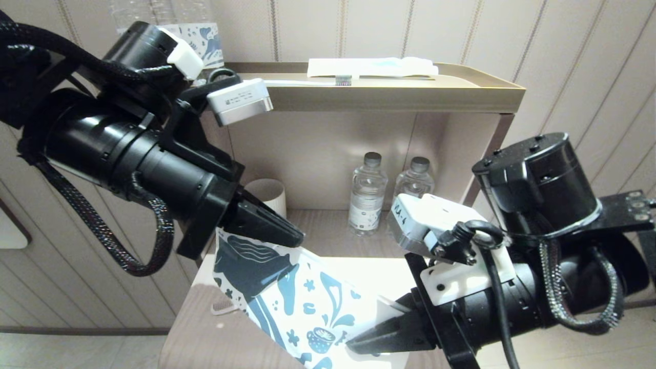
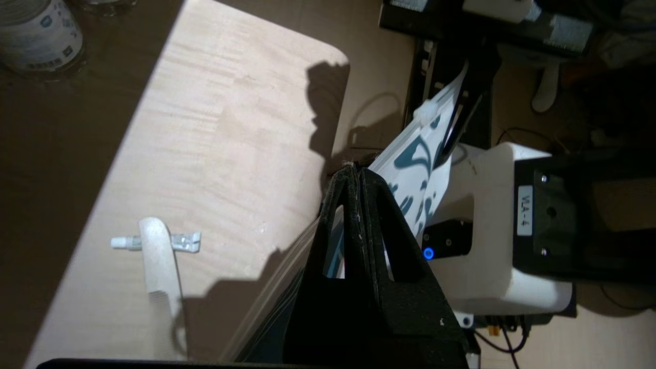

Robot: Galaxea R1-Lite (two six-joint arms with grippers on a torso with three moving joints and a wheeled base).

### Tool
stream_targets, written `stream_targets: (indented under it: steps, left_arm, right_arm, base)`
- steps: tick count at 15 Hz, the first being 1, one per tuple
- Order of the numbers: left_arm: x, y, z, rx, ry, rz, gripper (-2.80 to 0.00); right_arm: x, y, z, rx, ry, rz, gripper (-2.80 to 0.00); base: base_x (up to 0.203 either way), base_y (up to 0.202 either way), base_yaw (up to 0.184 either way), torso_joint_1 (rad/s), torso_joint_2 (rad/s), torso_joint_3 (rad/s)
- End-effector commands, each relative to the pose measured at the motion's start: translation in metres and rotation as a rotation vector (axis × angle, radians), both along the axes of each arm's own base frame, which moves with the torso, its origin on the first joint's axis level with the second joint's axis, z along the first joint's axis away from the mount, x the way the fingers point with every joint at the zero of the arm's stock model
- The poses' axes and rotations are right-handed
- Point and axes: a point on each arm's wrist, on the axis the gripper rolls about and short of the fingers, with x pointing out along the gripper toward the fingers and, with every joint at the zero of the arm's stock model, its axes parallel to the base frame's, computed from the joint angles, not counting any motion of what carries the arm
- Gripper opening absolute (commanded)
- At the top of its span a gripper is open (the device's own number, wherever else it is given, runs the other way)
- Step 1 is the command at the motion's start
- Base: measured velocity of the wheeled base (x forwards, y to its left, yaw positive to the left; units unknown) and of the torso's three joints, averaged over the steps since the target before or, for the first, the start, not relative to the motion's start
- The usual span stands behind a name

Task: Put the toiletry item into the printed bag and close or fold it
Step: Hand it to the other hand

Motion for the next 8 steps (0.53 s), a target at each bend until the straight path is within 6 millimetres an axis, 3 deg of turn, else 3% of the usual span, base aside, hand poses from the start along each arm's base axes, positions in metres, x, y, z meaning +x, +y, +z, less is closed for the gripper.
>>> stream_targets:
  steps: [1, 5, 8]
  left_arm:
    - [0.003, 0.007, 0.005, 0.04, 0.003, -0.021, -2.8]
    - [0.006, 0.009, 0.002, 0.095, 0.043, -0.057, -2.8]
    - [0.008, 0.005, -0.003, -0.043, 0.123, -0.144, -2.8]
  right_arm:
    - [-0.003, -0.004, 0.004, -0.082, 0.046, 0.024, -2.8]
    - [-0.004, -0.007, 0.007, -0.107, 0.015, 0.048, -2.8]
    - [0.005, 0.004, 0.003, -0.051, -0.026, 0.058, -2.8]
  base:
    - [0.0, 0.0, 0.0, 0.0, 0.0, 0.0]
    - [0.0, 0.0, 0.0, 0.0, 0.0, 0.0]
    - [0.0, 0.0, 0.0, 0.0, 0.0, 0.0]
